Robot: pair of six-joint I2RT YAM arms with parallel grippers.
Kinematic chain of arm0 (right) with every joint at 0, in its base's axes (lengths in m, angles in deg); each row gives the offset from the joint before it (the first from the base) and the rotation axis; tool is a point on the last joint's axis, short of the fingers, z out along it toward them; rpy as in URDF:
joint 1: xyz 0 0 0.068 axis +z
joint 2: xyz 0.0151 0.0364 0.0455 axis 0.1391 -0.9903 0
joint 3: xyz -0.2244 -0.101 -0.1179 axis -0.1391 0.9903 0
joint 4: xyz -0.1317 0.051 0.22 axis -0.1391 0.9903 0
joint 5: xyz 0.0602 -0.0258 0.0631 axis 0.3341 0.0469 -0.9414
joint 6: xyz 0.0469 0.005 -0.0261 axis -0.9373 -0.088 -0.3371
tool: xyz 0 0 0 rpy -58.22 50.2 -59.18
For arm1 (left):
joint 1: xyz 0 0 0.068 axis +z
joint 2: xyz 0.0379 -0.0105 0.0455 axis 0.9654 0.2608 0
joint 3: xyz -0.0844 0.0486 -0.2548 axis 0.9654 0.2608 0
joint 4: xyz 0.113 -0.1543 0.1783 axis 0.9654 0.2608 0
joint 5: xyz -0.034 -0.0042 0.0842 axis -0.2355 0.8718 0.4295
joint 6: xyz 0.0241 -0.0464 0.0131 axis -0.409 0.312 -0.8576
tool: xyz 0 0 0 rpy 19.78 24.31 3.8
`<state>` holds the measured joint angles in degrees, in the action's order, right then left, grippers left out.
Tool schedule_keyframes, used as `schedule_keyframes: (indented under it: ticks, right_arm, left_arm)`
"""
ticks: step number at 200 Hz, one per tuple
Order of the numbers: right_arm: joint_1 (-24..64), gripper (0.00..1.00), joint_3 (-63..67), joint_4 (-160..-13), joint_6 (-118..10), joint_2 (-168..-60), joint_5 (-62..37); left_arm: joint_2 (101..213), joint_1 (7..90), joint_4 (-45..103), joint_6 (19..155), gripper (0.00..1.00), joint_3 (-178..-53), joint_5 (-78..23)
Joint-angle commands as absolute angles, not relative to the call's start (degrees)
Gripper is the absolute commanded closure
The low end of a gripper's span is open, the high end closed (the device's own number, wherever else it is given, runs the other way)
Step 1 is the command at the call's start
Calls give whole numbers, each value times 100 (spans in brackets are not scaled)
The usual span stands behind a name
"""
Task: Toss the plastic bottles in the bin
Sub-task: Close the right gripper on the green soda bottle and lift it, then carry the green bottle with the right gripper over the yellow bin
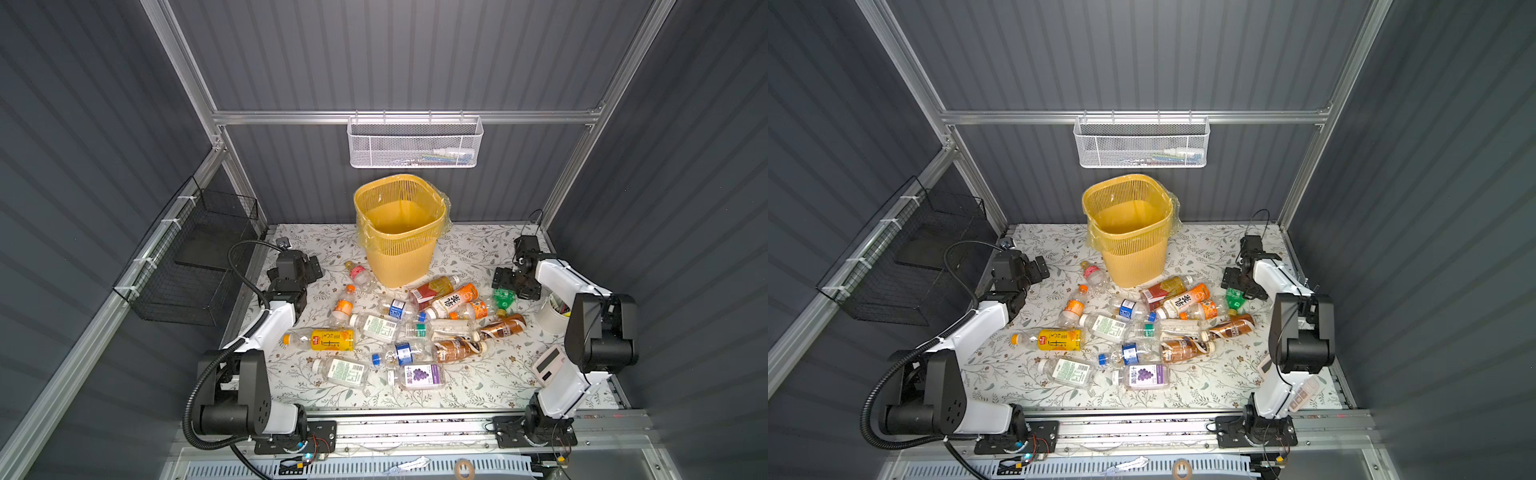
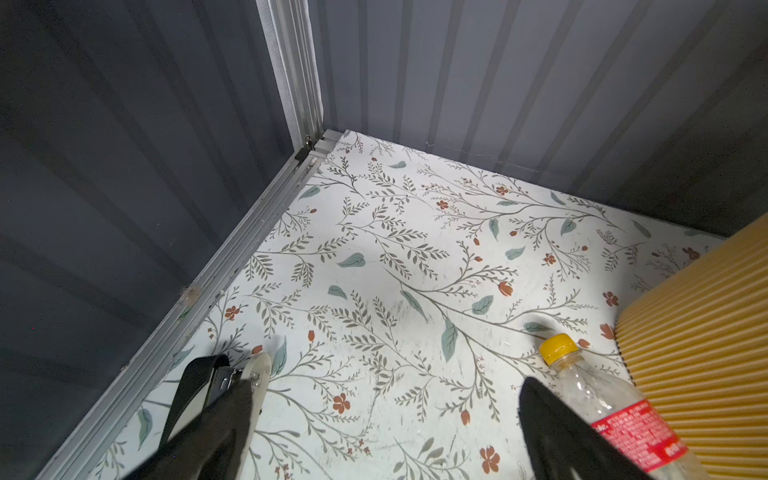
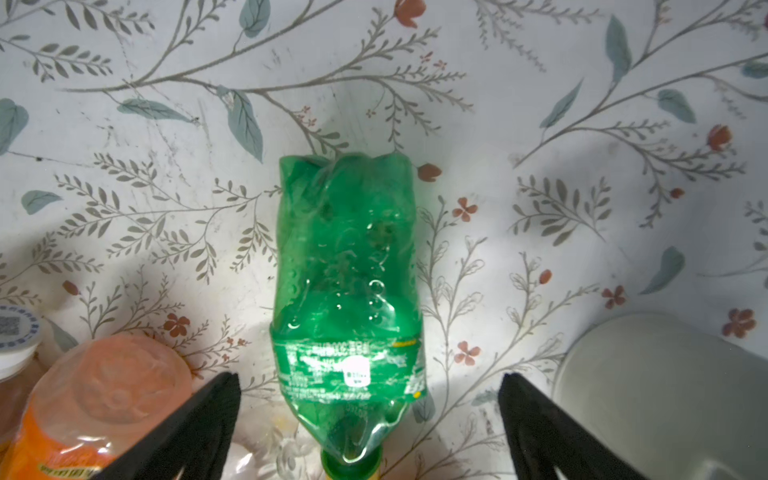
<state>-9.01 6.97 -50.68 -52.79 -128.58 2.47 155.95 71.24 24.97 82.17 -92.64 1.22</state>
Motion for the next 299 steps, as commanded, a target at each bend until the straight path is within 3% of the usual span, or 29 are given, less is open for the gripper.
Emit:
schedule_keyframes:
  ticks: [1,71,144,212,261,299]
  right_arm:
    - [-861,1,463,-4814,-5377,-13115,396]
    - [-800,8,20,-4519,-5259,-13745,662]
    - [-826,24,-109,-4666,-5237,-13896,118]
    - [-1201,41,36,-5383,-5455,-12124,-385]
    - [-1309,43,-689,-5764,-5835,-10906,-908]
    - [-907,44,-1513,-6848,-6676,-10891,-1803]
  left_arm:
    - [15453,7154,2606,8295,0,-9146,115]
    - [15382,7154,2643,8332,0,-9107,197]
    - [15343,7154,2707,8410,0,-9111,229]
    - [15257,7154,2720,8694,0,-9014,331]
    - [15203,7154,2727,8789,0,-9004,300]
    - [15115,7154,2701,8928,0,-8882,41]
